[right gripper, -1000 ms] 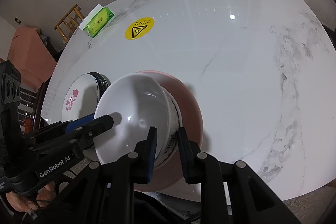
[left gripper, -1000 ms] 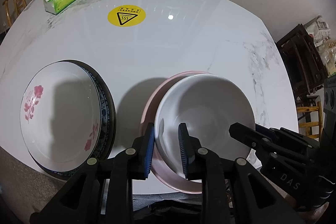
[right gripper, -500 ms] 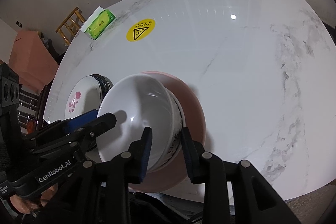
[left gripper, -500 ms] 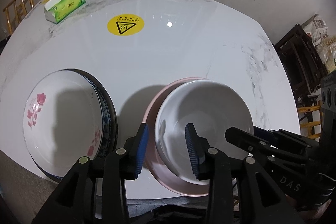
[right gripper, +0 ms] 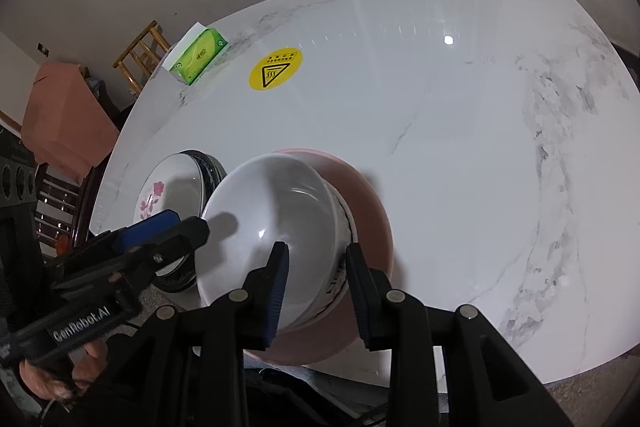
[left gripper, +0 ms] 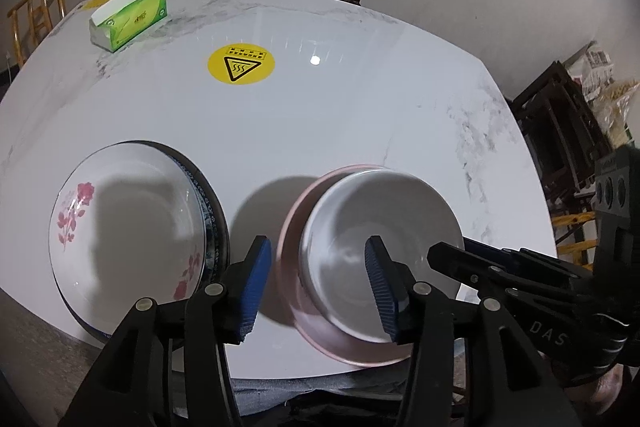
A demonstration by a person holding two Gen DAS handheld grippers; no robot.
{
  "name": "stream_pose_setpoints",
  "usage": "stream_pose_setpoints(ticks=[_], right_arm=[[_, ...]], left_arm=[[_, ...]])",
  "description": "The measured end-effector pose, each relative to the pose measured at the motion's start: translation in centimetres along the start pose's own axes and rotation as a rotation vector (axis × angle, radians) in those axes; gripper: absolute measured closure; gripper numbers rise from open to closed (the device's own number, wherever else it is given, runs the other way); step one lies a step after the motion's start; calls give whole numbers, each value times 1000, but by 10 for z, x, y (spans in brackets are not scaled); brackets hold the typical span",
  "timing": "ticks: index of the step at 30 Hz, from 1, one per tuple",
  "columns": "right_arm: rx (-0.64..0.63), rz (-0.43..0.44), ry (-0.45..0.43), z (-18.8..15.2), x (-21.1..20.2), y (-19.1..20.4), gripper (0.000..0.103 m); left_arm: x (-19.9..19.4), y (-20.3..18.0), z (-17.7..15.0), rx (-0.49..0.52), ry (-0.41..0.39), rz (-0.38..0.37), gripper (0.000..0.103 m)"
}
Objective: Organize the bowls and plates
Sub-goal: 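Tilt the bowl stack up by its rim with the right gripper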
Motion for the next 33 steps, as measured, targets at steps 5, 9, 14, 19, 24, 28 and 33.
stream_pose_setpoints(ticks=[5, 9, 14, 19, 24, 28, 33], right_arm=[[18, -14, -26, 4, -10, -6, 73], [36, -31, -37, 5, -17, -14, 73], [54, -45, -30, 2, -18, -20, 73], [74, -55, -23, -2, -19, -27, 73], [99, -57, -27, -6, -23, -35, 73], [108, -68, -23, -8, -23, -39, 73], [120, -71, 2, -14, -15, -43, 73]], left_arm=[[-6, 16, 0, -63, 0, -13, 57], [-8, 28, -1, -110, 3, -19, 57], [-9, 38, -6, -155, 23, -30, 57], [-11, 46, -10, -193, 34, -29, 57], [-11, 51, -13, -217, 44, -24, 57], [-7, 50, -16, -222, 61, -26, 57], [0, 48, -21, -225, 86, -19, 57]])
Point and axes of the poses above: each gripper's, at about its wrist camera, not at the fingertips, and x roughly the way its jaws point, y to its left, z to its top, the point moved 4 cm from there along x, roughly the way its jaws point, and after that the axes turned 7 degrees about -y, right-handed, at the moved point
